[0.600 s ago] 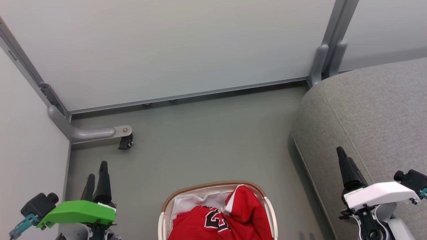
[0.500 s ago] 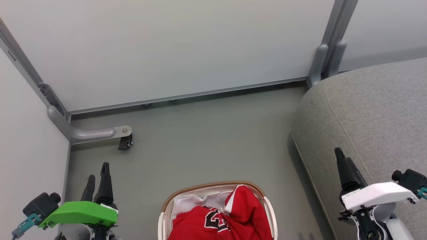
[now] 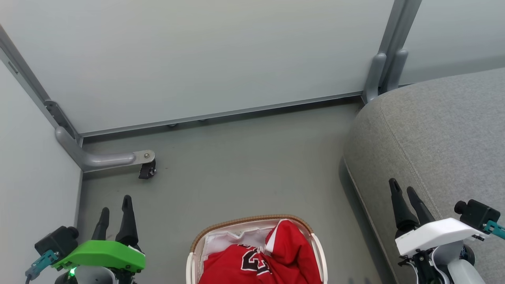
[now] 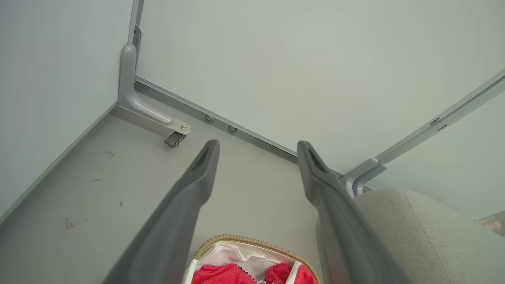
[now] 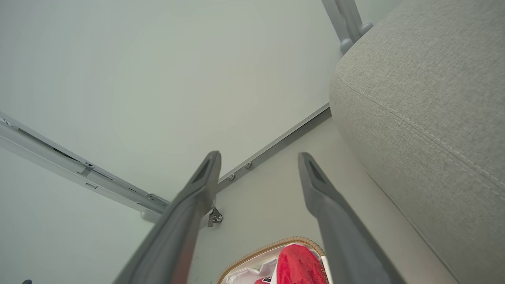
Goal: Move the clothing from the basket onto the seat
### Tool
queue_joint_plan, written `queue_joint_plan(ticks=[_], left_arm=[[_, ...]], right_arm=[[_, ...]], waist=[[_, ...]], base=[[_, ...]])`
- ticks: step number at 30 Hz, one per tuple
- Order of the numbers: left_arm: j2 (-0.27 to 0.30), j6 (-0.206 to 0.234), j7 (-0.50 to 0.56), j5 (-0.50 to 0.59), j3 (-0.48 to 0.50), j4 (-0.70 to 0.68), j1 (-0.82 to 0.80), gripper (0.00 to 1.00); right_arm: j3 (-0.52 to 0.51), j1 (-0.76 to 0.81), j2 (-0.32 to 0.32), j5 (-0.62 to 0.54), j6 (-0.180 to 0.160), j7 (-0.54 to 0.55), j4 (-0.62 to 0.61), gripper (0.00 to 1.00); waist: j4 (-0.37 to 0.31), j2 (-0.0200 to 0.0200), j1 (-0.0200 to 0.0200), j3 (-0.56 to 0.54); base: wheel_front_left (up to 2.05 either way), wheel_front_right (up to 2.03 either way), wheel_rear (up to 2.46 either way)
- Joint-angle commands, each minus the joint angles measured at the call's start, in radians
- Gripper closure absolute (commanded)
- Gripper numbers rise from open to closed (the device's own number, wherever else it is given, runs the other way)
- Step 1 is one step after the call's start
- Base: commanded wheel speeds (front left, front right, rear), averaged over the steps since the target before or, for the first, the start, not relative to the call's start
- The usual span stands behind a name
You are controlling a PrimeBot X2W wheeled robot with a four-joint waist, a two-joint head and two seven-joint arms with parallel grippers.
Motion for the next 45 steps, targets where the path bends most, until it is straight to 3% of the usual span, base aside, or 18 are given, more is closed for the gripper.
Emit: queue_joint_plan(ticks=[1, 25, 45], left_arm=[[0.006, 0.005, -0.01, 0.041, -0.001, -0.007, 0.001, 0.0], [0.011, 0.016, -0.074, 0.323, -0.046, 0.023, 0.006, 0.0], [-0.012, 0.006, -0.118, 0.466, -0.035, 0.001, 0.032, 0.0]], right_arm=[[0.005, -0.006, -0.011, -0.034, 0.0, -0.013, -0.007, 0.0], [0.063, -0.015, -0.008, -0.315, 0.0, -0.077, 0.032, 0.0], [0.055, 0.001, 0.008, -0.514, 0.0, -0.121, 0.066, 0.0]], waist=[[-0.001, -0.0001, 0.0, 0.0], [-0.009, -0.0001, 0.0, 0.004], [-0.02, -0.0001, 0.0, 0.005]], base=[[0.0, 0.0, 0.0], [0.0, 0.0, 0.0], [0.0, 0.0, 0.0]])
